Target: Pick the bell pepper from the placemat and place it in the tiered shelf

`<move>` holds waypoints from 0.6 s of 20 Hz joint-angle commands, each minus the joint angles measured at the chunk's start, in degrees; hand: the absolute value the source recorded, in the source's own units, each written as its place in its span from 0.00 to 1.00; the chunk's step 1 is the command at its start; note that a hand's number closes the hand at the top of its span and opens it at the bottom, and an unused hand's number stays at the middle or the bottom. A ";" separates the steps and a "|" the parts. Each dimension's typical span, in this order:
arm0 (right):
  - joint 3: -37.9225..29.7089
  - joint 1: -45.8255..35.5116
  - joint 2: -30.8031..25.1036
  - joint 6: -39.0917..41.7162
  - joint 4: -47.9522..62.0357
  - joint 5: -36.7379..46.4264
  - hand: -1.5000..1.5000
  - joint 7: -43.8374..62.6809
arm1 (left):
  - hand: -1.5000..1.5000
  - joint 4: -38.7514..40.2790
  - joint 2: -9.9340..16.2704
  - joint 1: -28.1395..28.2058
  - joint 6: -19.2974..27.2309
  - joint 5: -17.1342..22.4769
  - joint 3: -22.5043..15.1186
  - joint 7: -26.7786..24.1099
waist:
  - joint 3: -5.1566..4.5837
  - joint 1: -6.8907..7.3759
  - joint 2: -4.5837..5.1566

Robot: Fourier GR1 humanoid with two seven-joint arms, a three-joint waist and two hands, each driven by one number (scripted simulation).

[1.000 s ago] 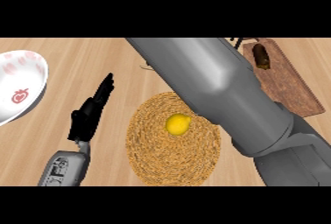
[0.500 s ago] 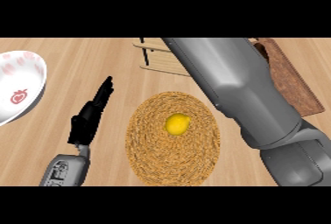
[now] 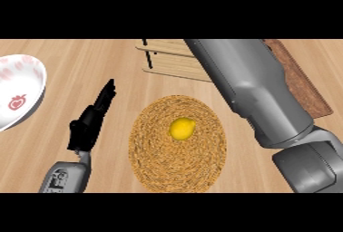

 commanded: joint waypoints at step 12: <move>-6.19 3.39 1.94 -2.73 -6.52 8.70 0.00 15.80 | 0.50 1.30 -0.26 -1.15 0.17 0.37 0.97 0.94 | 0.07 -1.20 -0.35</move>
